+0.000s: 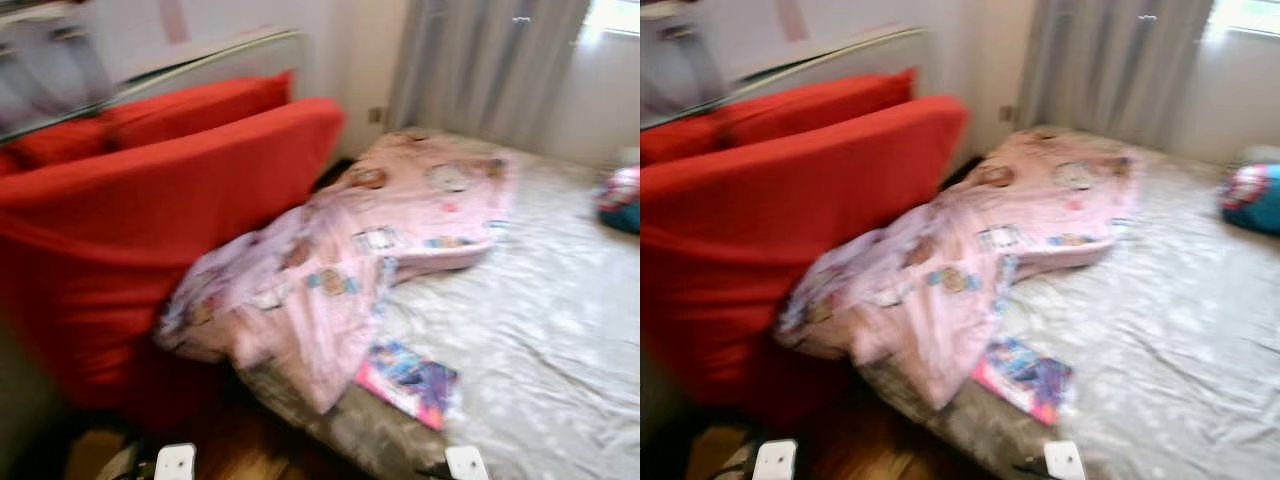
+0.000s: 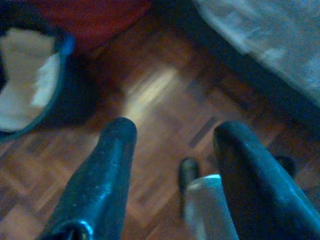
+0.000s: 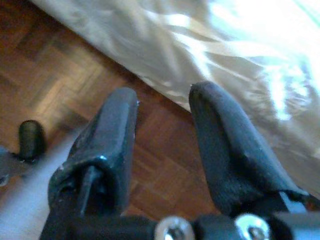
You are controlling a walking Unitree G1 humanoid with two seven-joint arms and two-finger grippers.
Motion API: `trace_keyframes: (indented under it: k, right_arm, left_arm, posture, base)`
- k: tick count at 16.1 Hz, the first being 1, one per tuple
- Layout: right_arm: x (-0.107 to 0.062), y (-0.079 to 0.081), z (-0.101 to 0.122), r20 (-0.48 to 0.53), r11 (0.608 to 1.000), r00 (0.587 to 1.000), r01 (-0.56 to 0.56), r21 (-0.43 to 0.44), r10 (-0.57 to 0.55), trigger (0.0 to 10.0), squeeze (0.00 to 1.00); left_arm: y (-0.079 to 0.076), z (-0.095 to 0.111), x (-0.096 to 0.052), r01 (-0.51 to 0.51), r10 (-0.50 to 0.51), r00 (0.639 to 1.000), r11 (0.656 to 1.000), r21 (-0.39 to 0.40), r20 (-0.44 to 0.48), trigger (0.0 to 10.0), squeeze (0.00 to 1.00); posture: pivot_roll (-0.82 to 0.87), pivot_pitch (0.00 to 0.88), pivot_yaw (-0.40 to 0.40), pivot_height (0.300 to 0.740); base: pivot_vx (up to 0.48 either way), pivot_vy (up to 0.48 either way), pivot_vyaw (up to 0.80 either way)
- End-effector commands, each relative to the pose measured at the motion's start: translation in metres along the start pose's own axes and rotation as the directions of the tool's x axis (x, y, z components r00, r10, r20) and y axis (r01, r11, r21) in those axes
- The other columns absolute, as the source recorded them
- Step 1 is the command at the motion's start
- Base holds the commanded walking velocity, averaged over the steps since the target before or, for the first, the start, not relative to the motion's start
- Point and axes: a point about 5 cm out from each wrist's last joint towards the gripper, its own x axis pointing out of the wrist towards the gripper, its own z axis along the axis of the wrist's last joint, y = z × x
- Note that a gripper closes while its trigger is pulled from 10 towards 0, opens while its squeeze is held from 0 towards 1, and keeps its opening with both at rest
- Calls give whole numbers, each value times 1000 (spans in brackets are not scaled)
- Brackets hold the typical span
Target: Clean up the room
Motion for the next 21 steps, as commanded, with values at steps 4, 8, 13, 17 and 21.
trace_keyframes:
  k: [4,8,13,17,21]
  right_arm:
    - [5,-40,85,223,943,974,-47,331,-29,10000,0]
    - [6,-40,84,213,945,977,-42,324,-30,10000,0]
    - [6,-41,84,198,954,979,-17,298,-45,10000,0]
    - [6,-40,82,199,951,980,-35,307,-28,10000,0]
    - [6,-40,81,198,947,979,-28,321,-39,10000,0]
  left_arm:
    - [-16,3,4,105,-105,993,994,4,-62,10000,0]
    - [-15,1,4,105,-102,991,994,25,-91,10000,0]
    - [-14,1,4,82,-79,993,996,35,-87,10000,0]
    - [-13,0,3,84,-80,992,996,36,-93,10000,0]
    - [-13,-1,3,85,-79,992,995,53,-100,10000,0]
  posture:
    - [11,0,31,740]
    - [10,0,32,740]
    - [7,0,34,740]
    - [3,0,38,740]
    - [-3,0,40,740]
  base:
    - [0,0,0]
    - [0,0,0]
    - [0,0,0]
    - [0,0,0]
    - [0,0,0]
